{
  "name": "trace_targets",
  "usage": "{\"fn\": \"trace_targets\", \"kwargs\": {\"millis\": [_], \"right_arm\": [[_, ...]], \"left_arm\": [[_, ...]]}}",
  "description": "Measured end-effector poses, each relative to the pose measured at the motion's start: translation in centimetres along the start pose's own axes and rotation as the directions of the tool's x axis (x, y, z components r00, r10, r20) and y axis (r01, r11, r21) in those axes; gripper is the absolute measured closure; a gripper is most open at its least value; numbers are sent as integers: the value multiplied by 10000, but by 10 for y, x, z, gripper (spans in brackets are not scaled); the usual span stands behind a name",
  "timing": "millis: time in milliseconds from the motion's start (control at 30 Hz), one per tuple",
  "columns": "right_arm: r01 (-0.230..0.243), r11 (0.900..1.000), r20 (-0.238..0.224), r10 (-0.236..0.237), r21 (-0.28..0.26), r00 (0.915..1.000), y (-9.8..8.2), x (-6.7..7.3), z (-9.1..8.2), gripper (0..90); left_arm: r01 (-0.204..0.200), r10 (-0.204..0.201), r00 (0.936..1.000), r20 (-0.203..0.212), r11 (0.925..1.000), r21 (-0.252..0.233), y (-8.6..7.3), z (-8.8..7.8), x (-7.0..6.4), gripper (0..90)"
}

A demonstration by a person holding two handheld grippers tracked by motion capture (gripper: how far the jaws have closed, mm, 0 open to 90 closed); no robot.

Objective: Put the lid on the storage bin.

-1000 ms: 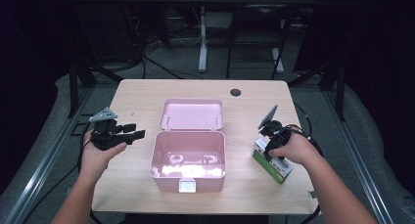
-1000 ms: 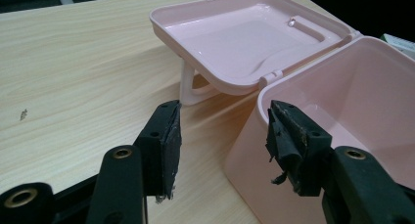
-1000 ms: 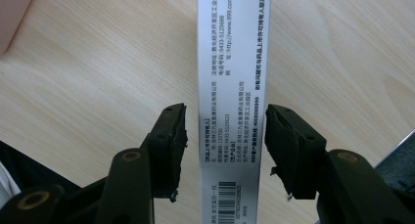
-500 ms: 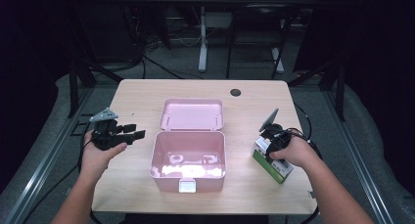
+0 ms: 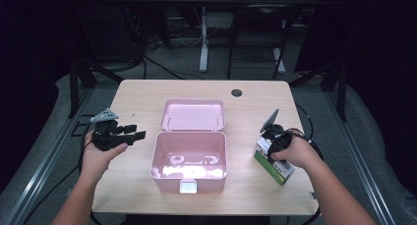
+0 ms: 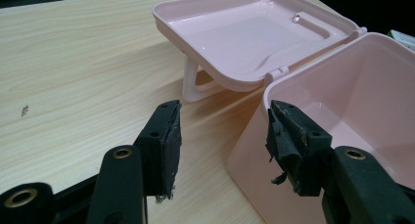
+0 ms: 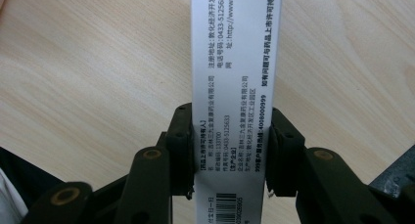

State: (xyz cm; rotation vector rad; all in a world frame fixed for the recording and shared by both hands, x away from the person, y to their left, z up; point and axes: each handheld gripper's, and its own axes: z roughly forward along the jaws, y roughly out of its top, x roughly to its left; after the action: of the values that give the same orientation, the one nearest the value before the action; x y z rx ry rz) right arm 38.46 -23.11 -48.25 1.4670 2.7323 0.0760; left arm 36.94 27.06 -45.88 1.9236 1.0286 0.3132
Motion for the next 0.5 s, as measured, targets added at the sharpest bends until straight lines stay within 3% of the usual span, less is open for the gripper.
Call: {"fn": "trace_targets", "kwargs": {"millis": [500], "right_arm": [[222,9997,190,-219,-135,9996,2,6,-19,615]], "left_arm": [[144,-144,9999,-30,9999,-19,0,0,0,466]]}}
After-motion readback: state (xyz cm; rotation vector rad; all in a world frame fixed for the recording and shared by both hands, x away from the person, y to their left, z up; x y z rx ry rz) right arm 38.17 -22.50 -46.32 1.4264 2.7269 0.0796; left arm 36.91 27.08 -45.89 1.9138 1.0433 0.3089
